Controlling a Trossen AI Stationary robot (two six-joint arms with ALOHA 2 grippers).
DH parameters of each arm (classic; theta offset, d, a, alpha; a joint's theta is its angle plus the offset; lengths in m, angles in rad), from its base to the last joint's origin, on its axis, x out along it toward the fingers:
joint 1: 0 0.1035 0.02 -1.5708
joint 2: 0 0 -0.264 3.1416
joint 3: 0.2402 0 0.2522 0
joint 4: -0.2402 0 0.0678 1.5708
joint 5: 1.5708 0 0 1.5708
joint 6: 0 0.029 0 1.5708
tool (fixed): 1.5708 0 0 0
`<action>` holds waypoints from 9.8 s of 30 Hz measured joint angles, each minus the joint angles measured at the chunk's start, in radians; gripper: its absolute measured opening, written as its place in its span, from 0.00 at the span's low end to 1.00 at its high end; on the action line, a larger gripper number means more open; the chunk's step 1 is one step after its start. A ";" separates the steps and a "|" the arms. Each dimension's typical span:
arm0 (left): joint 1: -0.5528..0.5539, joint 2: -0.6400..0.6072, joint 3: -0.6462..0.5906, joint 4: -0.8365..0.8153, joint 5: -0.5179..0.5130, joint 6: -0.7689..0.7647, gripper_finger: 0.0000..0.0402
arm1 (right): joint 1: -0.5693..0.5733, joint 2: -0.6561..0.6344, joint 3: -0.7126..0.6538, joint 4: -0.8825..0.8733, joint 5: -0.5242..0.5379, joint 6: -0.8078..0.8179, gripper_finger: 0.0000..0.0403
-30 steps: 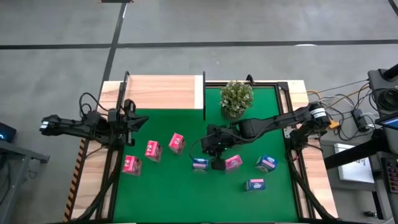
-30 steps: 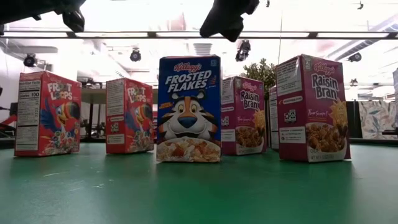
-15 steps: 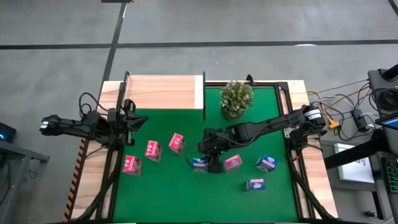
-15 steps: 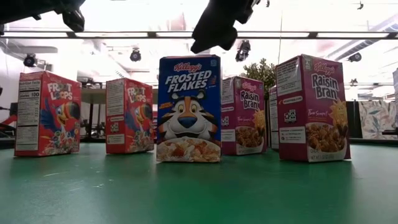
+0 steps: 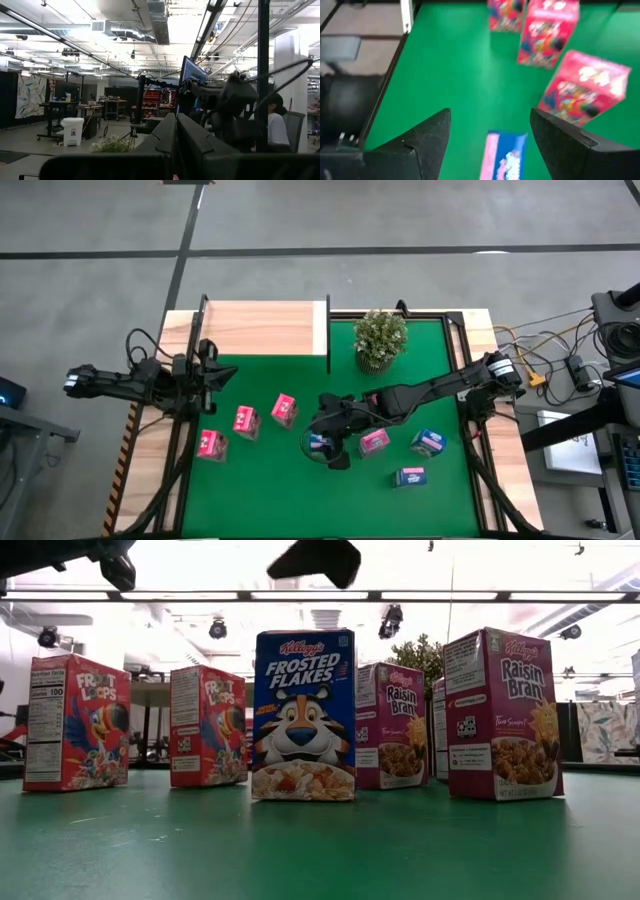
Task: Stack cereal on shelf
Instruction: Put the left blue cereal box on the shelf
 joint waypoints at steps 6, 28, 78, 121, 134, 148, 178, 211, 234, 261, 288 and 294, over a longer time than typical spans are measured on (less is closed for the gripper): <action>0.000 0.000 0.000 0.006 0.000 0.000 0.00 | 0.004 0.000 0.029 -0.023 0.022 0.028 0.61; 0.000 0.000 0.000 0.015 0.000 0.001 0.00 | 0.037 0.035 -0.024 -0.184 0.129 0.117 0.61; 0.000 -0.002 0.000 0.014 0.000 0.001 0.00 | -0.153 0.140 0.507 -0.631 0.068 -0.109 0.34; 0.000 -0.003 0.000 0.029 0.000 0.028 0.00 | -0.723 0.236 0.466 -0.199 -0.246 -0.487 0.43; 0.000 -0.003 0.000 0.029 0.000 0.028 0.00 | -0.722 0.238 0.466 -0.167 -0.239 -0.508 0.52; 0.000 0.043 0.002 0.050 -0.038 -0.003 0.00 | -0.681 0.168 0.607 -0.423 -0.246 -0.530 0.49; 0.538 1.056 1.126 -1.069 0.370 0.387 0.47 | -0.455 -0.402 -0.083 -0.381 -0.237 -0.479 0.49; 0.762 1.360 1.268 -1.103 0.610 0.506 0.67 | -0.456 -0.526 -0.230 -0.312 -0.237 -0.429 0.49; 0.764 1.394 1.266 -1.126 0.609 0.544 0.54 | -0.456 -0.526 -0.230 -0.311 -0.237 -0.434 0.49; 0.779 1.303 1.217 -0.982 0.770 0.473 0.38 | -0.455 -0.526 -0.237 -0.293 -0.238 -0.436 0.49; 0.724 1.015 0.203 0.700 0.066 0.020 0.38 | -0.396 -0.526 -0.386 0.258 -0.224 -0.228 0.49; 0.724 1.011 0.164 0.712 0.082 0.051 0.38 | -0.392 -0.526 -0.444 0.326 -0.101 -0.213 0.49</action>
